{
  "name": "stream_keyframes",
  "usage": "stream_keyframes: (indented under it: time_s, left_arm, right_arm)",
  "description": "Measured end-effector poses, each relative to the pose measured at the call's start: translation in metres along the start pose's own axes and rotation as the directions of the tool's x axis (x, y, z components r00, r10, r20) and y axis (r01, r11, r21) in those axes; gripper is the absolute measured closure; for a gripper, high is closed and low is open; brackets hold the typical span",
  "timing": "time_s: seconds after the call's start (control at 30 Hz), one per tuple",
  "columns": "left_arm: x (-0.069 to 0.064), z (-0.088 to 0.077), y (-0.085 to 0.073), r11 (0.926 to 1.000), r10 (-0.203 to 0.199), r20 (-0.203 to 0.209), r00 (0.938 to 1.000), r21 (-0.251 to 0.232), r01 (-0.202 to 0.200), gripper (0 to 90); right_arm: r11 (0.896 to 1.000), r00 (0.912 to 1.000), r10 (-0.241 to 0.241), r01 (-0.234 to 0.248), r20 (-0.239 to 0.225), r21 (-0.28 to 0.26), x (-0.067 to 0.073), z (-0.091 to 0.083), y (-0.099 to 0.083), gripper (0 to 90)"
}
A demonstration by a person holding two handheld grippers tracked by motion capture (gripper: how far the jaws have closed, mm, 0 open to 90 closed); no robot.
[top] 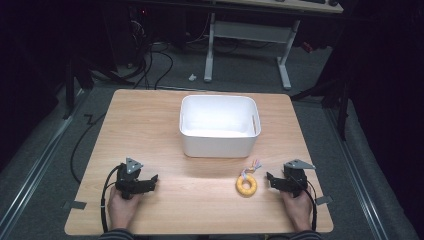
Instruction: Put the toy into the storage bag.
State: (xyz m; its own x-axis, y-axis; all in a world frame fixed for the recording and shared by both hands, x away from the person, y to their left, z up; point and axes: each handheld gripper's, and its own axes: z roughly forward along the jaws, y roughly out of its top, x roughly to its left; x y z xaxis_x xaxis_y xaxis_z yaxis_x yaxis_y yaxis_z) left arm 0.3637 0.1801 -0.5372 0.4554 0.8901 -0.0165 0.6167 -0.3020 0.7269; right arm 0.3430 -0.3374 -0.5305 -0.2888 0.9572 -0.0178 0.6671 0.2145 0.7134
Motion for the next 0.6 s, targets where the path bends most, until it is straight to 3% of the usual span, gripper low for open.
stream_keyframes:
  time_s: [0.6]
  left_arm:
    - [0.0000, 0.0001, 0.0002, 1.0000, 0.003, 0.005, 1.0000, 0.000, -0.003, 14.3]
  right_arm:
    - [1.000, 1.0000, 0.001, -0.001, -0.001, 0.000, 0.0000, -0.0002, -0.0001, 22.9]
